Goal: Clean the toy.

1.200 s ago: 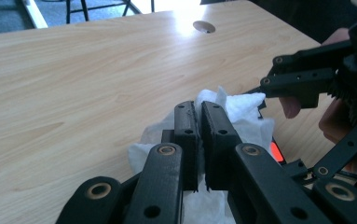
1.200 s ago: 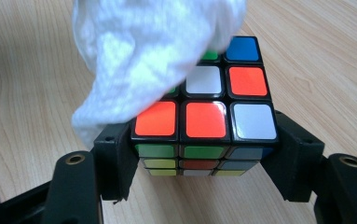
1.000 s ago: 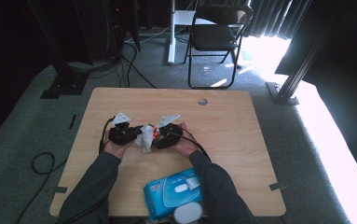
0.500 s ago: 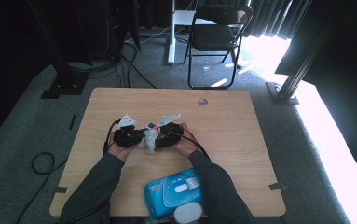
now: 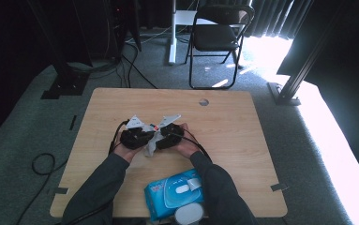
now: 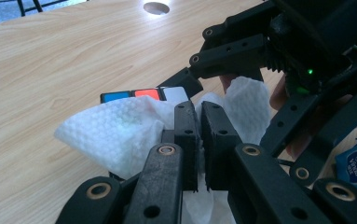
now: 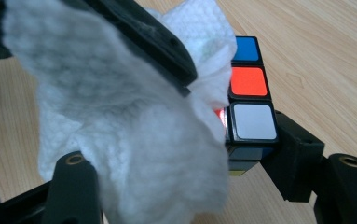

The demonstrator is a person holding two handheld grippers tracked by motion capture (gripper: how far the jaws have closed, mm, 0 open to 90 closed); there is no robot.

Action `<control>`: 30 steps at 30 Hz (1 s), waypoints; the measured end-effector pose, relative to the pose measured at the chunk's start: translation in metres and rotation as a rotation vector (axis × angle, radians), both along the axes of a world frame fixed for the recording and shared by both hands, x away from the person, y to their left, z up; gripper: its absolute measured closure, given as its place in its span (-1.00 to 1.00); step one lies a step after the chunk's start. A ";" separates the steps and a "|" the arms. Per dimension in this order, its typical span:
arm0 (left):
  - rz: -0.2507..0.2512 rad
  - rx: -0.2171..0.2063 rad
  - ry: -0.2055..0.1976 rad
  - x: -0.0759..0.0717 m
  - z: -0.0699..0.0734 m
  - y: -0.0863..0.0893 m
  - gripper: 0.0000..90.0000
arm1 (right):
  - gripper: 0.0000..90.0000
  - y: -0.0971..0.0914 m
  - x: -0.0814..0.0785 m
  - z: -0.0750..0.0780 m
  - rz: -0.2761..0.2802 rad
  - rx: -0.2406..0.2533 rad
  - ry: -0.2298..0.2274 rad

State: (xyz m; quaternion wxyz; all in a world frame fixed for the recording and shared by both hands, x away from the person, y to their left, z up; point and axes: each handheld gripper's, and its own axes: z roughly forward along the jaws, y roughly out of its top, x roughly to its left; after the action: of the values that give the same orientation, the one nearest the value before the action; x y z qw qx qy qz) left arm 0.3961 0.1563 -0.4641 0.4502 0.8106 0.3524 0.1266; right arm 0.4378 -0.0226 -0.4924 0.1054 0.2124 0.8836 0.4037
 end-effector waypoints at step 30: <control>0.123 0.049 -0.025 0.017 0.003 0.013 0.90 | -0.23 0.001 -0.006 0.002 0.062 0.011 -0.013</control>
State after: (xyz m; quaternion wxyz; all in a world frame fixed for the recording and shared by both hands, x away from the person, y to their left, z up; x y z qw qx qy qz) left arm 0.4136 0.1691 -0.4610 0.4259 0.7966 0.3927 0.1726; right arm 0.4316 -0.0221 -0.4907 0.0974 0.1828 0.8868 0.4131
